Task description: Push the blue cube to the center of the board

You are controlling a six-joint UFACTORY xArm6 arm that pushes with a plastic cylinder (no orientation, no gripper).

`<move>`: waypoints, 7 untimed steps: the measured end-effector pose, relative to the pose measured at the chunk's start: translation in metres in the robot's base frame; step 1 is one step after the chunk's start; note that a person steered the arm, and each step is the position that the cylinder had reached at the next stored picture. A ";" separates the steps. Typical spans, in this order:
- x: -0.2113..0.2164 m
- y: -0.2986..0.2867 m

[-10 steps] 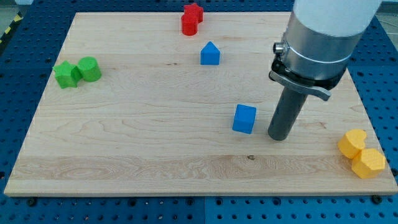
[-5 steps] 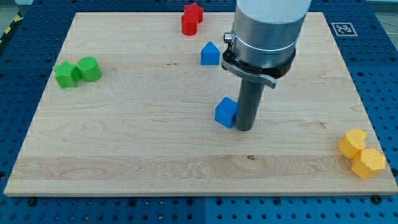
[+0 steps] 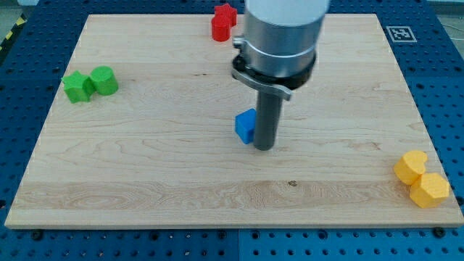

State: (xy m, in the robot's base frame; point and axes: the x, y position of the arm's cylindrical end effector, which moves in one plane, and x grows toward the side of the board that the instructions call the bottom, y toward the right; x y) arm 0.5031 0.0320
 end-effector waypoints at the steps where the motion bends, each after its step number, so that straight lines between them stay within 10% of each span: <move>1: -0.019 -0.014; 7: -0.115 -0.049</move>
State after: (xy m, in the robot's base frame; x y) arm 0.3877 -0.0168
